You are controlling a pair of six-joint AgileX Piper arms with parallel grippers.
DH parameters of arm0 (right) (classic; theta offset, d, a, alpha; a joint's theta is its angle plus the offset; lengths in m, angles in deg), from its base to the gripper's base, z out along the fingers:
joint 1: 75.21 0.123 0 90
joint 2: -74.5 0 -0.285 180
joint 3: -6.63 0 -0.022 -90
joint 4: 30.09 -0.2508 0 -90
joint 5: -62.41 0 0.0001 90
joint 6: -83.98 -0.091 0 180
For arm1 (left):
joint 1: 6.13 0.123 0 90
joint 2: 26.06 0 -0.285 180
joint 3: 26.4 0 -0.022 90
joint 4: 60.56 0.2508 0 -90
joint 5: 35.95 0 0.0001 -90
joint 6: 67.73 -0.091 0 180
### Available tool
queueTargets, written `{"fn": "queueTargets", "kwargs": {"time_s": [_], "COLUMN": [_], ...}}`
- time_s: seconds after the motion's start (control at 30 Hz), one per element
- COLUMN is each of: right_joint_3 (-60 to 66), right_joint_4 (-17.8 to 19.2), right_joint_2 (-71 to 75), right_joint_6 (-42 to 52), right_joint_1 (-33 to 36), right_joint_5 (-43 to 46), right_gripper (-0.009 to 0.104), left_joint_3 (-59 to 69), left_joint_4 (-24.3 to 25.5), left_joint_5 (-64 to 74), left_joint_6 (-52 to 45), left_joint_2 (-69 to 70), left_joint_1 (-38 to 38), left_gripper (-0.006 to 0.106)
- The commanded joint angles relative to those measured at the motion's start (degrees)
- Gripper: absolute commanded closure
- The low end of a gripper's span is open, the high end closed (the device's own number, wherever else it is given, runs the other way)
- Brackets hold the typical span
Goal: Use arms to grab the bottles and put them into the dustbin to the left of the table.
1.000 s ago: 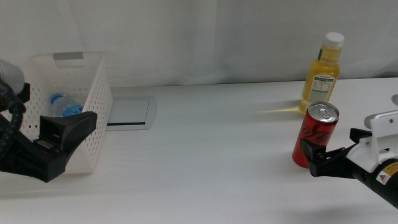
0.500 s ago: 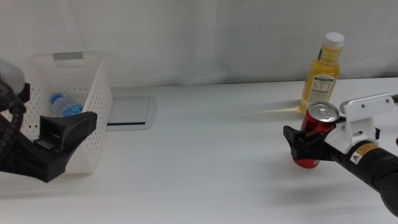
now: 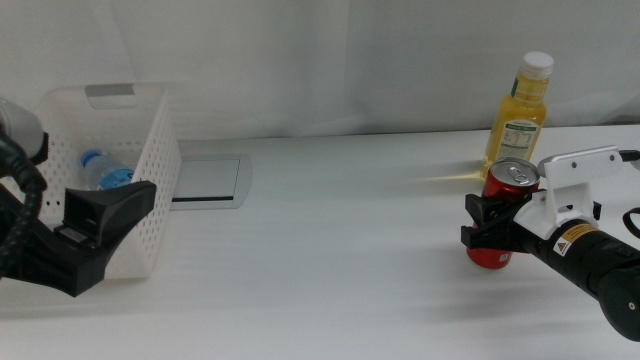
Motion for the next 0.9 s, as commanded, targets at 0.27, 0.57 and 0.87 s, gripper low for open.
{"fn": "queueTargets", "kwargs": {"time_s": [0.27, 0.57, 0.87], "right_joint_3": [-0.4, -2.3, -6.4], "right_joint_4": [4.2, 3.6, 3.6], "right_joint_2": [8.2, 4.7, -2.3], "right_joint_6": [-1.3, -1.3, -1.3], "right_joint_1": [8.4, 18.8, 20.3], "right_joint_5": [2.1, 1.7, 1.7], "right_gripper": [0.097, 0.097, 0.097], "left_joint_3": [0.4, 0.4, 0.4], "left_joint_4": [-0.1, -0.1, -0.1], "left_joint_5": [-0.4, -0.4, -0.4], "left_joint_6": [-0.2, -0.2, -0.2], "left_joint_2": [0.2, 0.2, 0.2], "left_joint_1": [-0.4, -0.4, -0.4], "left_gripper": [0.013, 0.013, 0.013]}}
